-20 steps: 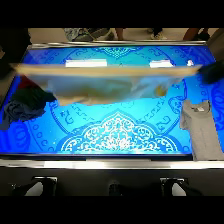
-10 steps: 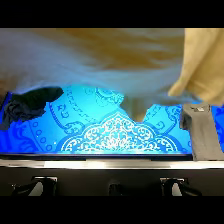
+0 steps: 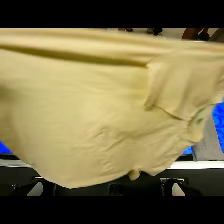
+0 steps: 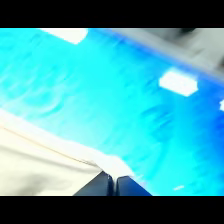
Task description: Fold the shirts.
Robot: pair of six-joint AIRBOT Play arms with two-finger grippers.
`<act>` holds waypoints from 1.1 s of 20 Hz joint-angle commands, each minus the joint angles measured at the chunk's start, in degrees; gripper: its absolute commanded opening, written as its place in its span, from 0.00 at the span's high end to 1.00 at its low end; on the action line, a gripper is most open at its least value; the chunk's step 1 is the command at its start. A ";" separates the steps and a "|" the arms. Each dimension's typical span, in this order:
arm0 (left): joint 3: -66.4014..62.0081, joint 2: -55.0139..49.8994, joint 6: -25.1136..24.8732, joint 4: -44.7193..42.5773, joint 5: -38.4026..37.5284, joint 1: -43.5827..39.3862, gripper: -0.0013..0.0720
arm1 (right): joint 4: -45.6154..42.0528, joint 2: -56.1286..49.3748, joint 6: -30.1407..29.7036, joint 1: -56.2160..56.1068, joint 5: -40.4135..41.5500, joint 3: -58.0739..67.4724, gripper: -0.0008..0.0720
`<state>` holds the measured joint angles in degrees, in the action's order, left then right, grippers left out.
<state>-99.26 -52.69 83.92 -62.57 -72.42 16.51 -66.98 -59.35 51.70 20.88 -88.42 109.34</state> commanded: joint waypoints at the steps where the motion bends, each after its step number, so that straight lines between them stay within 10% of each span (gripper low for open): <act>1: 14.84 -8.50 -3.21 -0.24 -3.04 0.04 0.94 | -0.31 -17.20 0.63 -3.67 -7.87 -5.86 0.93; 7: 19.30 -36.63 -5.97 4.79 10.62 0.17 0.94 | 2.51 -45.57 8.13 -12.22 15.39 -9.88 0.93; 12: 9.49 -50.42 -6.93 10.10 10.58 -0.15 0.94 | 9.53 -49.55 10.91 -12.13 29.94 -9.88 0.93; 22: 8.50 -48.17 -7.17 -2.69 -19.74 0.37 0.94 | -5.73 -42.25 5.79 -12.90 -4.55 -12.31 0.93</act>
<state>-91.64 -100.95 74.67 -60.25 -82.30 17.15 -67.05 -102.45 57.23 9.30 -83.31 99.09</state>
